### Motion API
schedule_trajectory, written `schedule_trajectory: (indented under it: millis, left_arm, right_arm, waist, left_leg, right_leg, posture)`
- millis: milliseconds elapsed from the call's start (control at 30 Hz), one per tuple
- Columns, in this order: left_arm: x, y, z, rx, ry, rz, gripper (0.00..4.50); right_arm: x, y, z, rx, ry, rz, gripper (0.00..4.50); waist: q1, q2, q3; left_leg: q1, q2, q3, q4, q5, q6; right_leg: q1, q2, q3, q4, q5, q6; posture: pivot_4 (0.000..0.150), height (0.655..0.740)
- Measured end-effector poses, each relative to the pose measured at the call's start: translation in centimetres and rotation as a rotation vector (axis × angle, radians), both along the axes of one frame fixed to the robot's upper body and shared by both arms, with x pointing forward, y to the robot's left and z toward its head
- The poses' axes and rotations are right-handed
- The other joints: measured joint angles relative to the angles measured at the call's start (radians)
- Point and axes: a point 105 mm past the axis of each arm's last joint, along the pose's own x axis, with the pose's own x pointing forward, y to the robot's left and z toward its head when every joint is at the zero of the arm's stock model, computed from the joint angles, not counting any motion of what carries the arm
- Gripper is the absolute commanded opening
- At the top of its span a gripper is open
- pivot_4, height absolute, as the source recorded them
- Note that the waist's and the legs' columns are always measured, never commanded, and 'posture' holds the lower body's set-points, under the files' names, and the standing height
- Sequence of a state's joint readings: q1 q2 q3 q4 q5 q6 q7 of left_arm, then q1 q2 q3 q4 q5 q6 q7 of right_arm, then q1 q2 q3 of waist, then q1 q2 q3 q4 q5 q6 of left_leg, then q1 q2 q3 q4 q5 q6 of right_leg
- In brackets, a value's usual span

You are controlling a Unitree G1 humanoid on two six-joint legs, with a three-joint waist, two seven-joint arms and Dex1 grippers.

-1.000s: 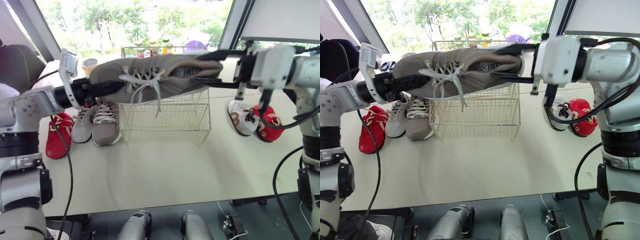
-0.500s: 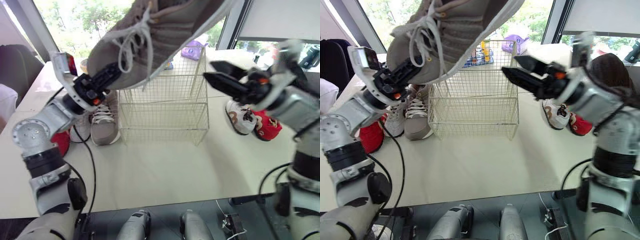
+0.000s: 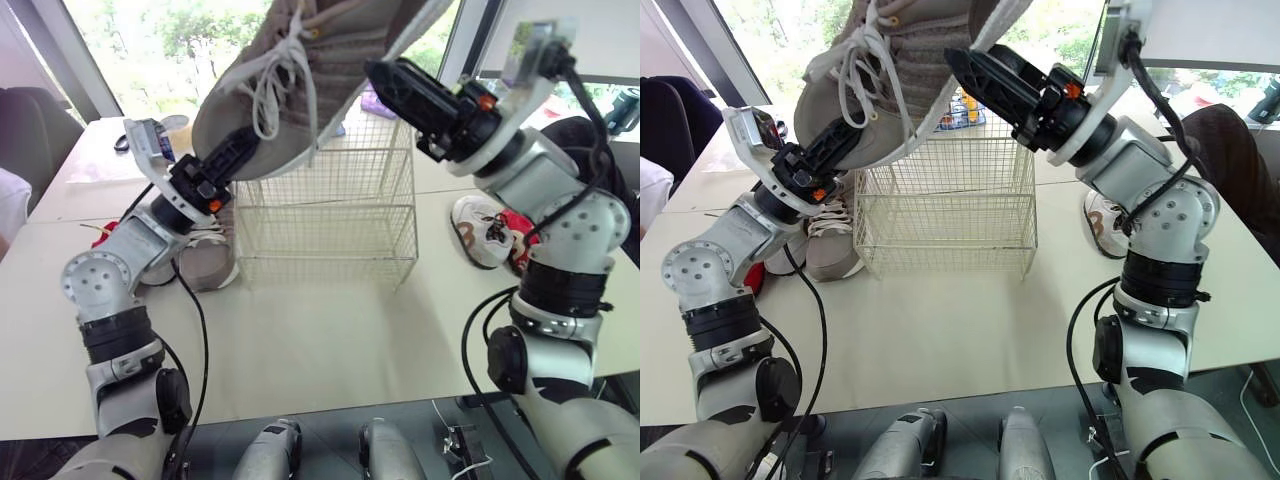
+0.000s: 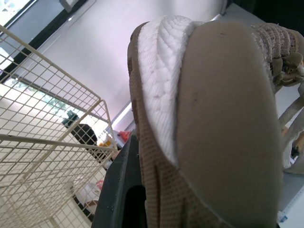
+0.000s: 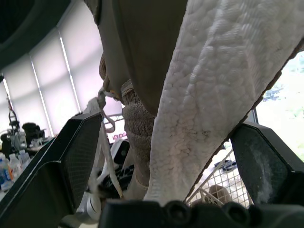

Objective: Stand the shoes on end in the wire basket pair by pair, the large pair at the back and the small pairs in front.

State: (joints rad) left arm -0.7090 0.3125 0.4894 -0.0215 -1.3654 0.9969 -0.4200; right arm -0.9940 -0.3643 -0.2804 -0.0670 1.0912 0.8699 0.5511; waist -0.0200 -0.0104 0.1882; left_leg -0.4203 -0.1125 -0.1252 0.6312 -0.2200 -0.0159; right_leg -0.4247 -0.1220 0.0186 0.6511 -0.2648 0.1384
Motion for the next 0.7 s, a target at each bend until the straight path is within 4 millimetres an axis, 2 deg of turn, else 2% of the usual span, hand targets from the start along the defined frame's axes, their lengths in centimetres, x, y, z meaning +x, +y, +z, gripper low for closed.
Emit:
schedule_trajectory:
  millis: [233, 333, 367, 467, 533, 600, 633, 700]
  left_arm:
    - [-0.3, -0.9, -1.1, 0.027, 0.013, -0.002, 0.65]
    - [-0.4, -0.7, -1.3, 0.026, 0.011, 0.014, 0.65]
    - [-0.4, -0.7, -1.2, 0.027, 0.008, 0.016, 0.65]
    - [-0.5, -0.7, -1.1, 0.033, 0.0, 0.022, 0.65]
    - [-0.5, -0.7, -1.1, 0.045, -0.004, 0.029, 0.65]
    - [-0.6, -0.6, -1.1, 0.054, -0.008, 0.034, 0.65]
    - [-0.6, -0.7, -1.1, 0.063, -0.004, 0.037, 1.68]
    - [-0.5, -0.4, -1.4, 0.098, 0.011, 0.052, 2.53]
  right_arm:
    - [0.9, 1.3, 0.0, 0.013, 0.044, 0.025, 4.47]
    - [1.3, 1.6, -0.1, 0.007, 0.056, 0.015, 3.68]
    - [1.4, 1.5, -0.1, 0.011, 0.058, 0.012, 3.12]
    - [1.6, 1.4, -0.1, 0.018, 0.064, 0.005, 2.04]
    - [1.6, 1.3, -0.1, 0.02, 0.063, 0.004, 1.74]
    - [1.6, 1.4, -0.1, 0.019, 0.065, 0.006, 1.74]
    - [1.6, 1.3, -0.1, 0.015, 0.066, 0.004, 1.74]
    - [1.8, 1.3, -0.1, -0.022, 0.058, -0.014, 1.74]
  waist:
    - [0.002, 0.0, 0.0]
    - [0.002, 0.0, 0.0]
    - [0.002, 0.0, 0.0]
    - [0.002, 0.0, 0.0]
    - [0.002, 0.0, 0.0]
    - [0.002, 0.0, 0.0]
    - [0.002, 0.0, 0.0]
    - [0.001, 0.0, 0.0]
  left_leg:
    - [-0.001, 0.0, 0.001, 0.001, 0.0, 0.0]
    - [-0.001, 0.0, 0.001, 0.0, 0.0, 0.0]
    - [-0.001, 0.0, 0.001, 0.0, 0.0, 0.0]
    - [-0.001, 0.0, 0.001, 0.0, 0.0, 0.0]
    - [-0.001, 0.0, 0.001, 0.0, 0.0, 0.0]
    - [-0.001, 0.0, 0.001, 0.0, 0.0, 0.0]
    - [-0.001, 0.0, 0.001, 0.0, 0.0, 0.0]
    - [-0.001, 0.0, 0.001, 0.0, 0.0, 0.0]
  right_leg:
    - [0.0, 0.0, 0.001, 0.0, 0.0, 0.0]
    - [-0.001, 0.0, 0.001, 0.0, 0.0, 0.0]
    - [-0.001, 0.0, 0.001, 0.0, 0.0, 0.0]
    - [-0.001, 0.0, 0.001, 0.0, 0.0, 0.0]
    - [-0.001, 0.001, 0.001, 0.0, 0.0, 0.0]
    - [-0.001, 0.001, 0.001, 0.0, 0.0, 0.0]
    - [-0.001, 0.001, 0.001, 0.0, 0.0, 0.0]
    - [-0.001, 0.001, 0.001, 0.0, 0.0, 0.0]
  posture:
    - [0.15, 0.74]
    - [0.15, 0.74]
    - [0.15, 0.74]
    - [0.15, 0.74]
    - [0.15, 0.74]
    - [0.15, 0.74]
    - [0.15, 0.74]
    - [0.15, 0.74]
